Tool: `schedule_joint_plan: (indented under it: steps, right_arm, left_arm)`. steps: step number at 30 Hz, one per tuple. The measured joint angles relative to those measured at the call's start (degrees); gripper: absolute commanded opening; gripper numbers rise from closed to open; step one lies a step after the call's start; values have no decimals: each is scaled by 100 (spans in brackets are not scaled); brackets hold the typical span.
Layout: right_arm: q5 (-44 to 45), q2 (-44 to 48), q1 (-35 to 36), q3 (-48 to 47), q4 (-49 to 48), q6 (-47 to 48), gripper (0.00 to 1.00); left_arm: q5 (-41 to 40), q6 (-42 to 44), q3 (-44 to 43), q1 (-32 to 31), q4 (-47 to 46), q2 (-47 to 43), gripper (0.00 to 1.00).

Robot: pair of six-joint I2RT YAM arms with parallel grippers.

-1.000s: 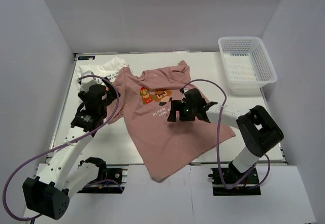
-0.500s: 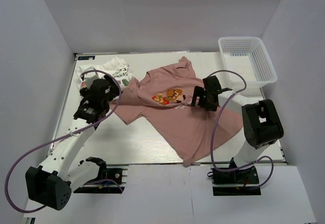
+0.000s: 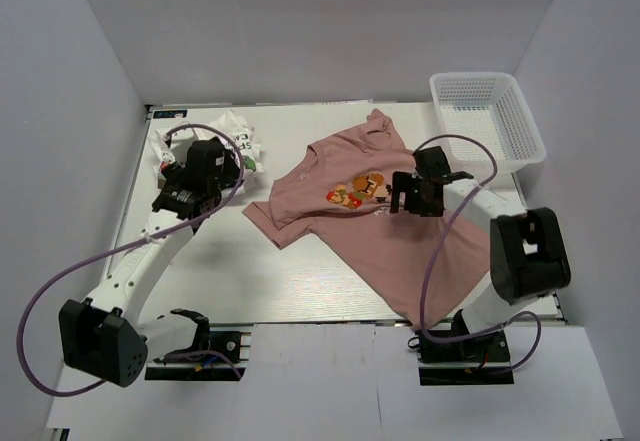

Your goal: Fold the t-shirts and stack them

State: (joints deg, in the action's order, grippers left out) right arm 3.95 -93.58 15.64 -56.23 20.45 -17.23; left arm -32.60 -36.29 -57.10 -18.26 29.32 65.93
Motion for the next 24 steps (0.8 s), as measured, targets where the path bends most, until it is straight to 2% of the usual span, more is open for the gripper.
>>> schedule_joint_plan:
  steps: [5,10,15,24]
  right_arm:
    - [-789,981,468,369,-358,337,90]
    - [-1147,1558,516,765,-723,442,90]
    - [-1161,1471,516,813,-730,444,90]
    - [-1115,1128,511,813,-691,442,90]
  left_arm:
    - [-103,-24,-610,190,70,769,100]
    - [-422,-291,-1067,769,177,1685,100]
    - [-350,-282,-1088,1488,-48,2304,100]
    - [544,35,-1473,2293,-664,3571,100]
